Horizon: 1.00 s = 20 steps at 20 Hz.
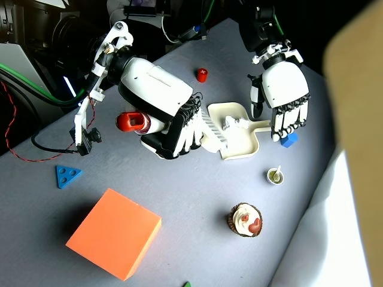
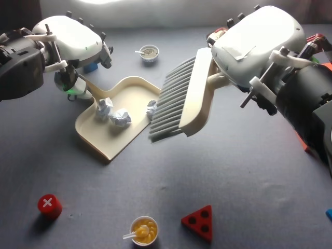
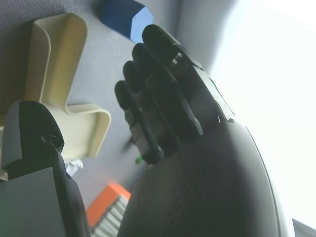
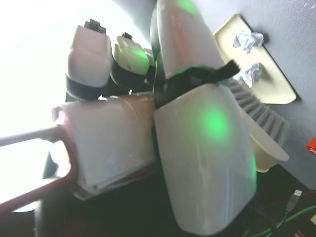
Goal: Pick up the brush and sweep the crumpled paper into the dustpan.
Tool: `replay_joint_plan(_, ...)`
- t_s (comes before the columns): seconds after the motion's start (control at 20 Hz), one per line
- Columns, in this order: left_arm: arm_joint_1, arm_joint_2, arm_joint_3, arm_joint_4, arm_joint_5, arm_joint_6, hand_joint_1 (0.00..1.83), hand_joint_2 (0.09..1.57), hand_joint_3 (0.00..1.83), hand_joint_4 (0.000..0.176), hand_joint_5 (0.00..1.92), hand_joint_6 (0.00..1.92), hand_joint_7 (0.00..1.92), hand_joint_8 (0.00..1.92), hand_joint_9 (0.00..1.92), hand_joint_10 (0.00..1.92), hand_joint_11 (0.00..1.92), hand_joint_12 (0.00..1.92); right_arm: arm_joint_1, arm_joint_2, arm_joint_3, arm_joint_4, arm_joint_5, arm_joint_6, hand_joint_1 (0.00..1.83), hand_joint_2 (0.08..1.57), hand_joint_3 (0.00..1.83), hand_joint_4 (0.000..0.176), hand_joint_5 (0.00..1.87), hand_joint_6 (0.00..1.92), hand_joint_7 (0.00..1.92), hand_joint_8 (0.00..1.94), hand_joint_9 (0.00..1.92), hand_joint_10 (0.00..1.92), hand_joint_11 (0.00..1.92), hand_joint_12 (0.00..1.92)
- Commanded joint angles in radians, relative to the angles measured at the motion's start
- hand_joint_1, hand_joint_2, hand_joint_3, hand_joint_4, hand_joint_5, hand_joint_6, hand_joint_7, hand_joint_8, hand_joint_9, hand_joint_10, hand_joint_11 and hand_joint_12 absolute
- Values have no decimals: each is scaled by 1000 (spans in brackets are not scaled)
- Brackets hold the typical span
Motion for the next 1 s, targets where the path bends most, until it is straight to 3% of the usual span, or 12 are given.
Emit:
replay_joint_plan(0.0, -12, 11, 0, 0, -107, 10, 1101, 987, 0, 0, 749, 9, 788, 10, 778, 9, 545, 704, 0, 5, 6, -98, -35, 11, 1634, 1129, 0, 147, 778, 1921, 679, 1941, 848, 1921, 1046, 1921)
replay_joint_plan(0.05, -12, 11, 0, 0, -107, 11, 1101, 985, 0, 0, 753, 10, 793, 11, 784, 11, 549, 705, -6, 5, 13, -100, -28, 21, 1617, 1110, 0, 19, 573, 1842, 478, 1941, 673, 1921, 782, 1921)
replay_joint_plan(0.1, -12, 11, 0, -1, -107, 11, 1099, 981, 0, 0, 757, 11, 798, 12, 788, 11, 554, 705, -19, 5, 23, -109, -23, 26, 1619, 1121, 0, 0, 537, 1607, 205, 1936, 363, 1921, 480, 1921)
replay_joint_plan(0.15, -12, 11, 1, -1, -107, 11, 1103, 983, 0, 0, 752, 8, 791, 8, 780, 7, 547, 701, -32, 3, 33, -124, -22, 32, 1617, 1121, 0, 0, 475, 1670, 128, 1868, 209, 1921, 321, 1921)
replay_joint_plan(0.25, -12, 11, 1, -1, -107, 14, 1114, 975, 0, 0, 753, 5, 791, 5, 796, 10, 574, 701, -55, 2, 57, -139, 0, 61, 1509, 1090, 0, 0, 356, 1243, 327, 1226, 280, 1380, 166, 1590)
replay_joint_plan(0.3, -12, 11, 1, -1, -107, 15, 1115, 980, 0, 0, 741, 0, 776, 0, 786, 5, 568, 695, -63, 2, 66, -141, 10, 80, 1402, 1095, 0, 0, 317, 978, 385, 832, 306, 1038, 160, 1385)
replay_joint_plan(0.35, -12, 11, 2, -1, -107, 15, 1108, 978, 0, 0, 746, 3, 779, 3, 788, 5, 572, 694, -70, 2, 76, -142, 19, 99, 1316, 1077, 0, 0, 377, 417, 481, 363, 398, 603, 180, 1136)
replay_joint_plan(0.4, -13, 11, 2, -1, -107, 15, 1097, 987, 1, 0, 739, 0, 770, 0, 774, 0, 557, 689, -79, 0, 86, -144, 35, 121, 1220, 1061, 0, 0, 206, 112, 334, 100, 319, 238, 79, 855)
replay_joint_plan(0.45, -14, 11, 2, -1, -107, 16, 1102, 985, 0, 0, 741, 1, 777, 3, 780, 4, 560, 692, -86, -4, 96, -144, 47, 135, 1154, 1027, 0, 0, 80, 22, 193, 19, 194, 72, 15, 636)
replay_joint_plan(0.5, -15, 11, 3, -1, -107, 17, 1104, 983, 0, 0, 743, 2, 779, 4, 780, 4, 563, 694, -94, -10, 104, -143, 57, 139, 1050, 979, 0, 0, 15, 4, 40, 3, 45, 25, 2, 350)
replay_joint_plan(0.6, -17, 11, 2, -1, -107, 18, 1101, 978, 0, 0, 730, 0, 780, 3, 786, 5, 559, 692, -106, -14, 109, -143, 66, 139, 812, 832, 0, 0, 0, 0, 1, 0, 1, 0, 0, 31)
replay_joint_plan(0.95, -21, 13, -15, -10, -107, 19, 1093, 997, 4, 0, 739, 6, 767, 2, 761, 1, 547, 679, -114, 30, 74, -144, 81, 139, 727, 779, 0, 0, 0, 0, 0, 0, 0, 0, 0, 0)
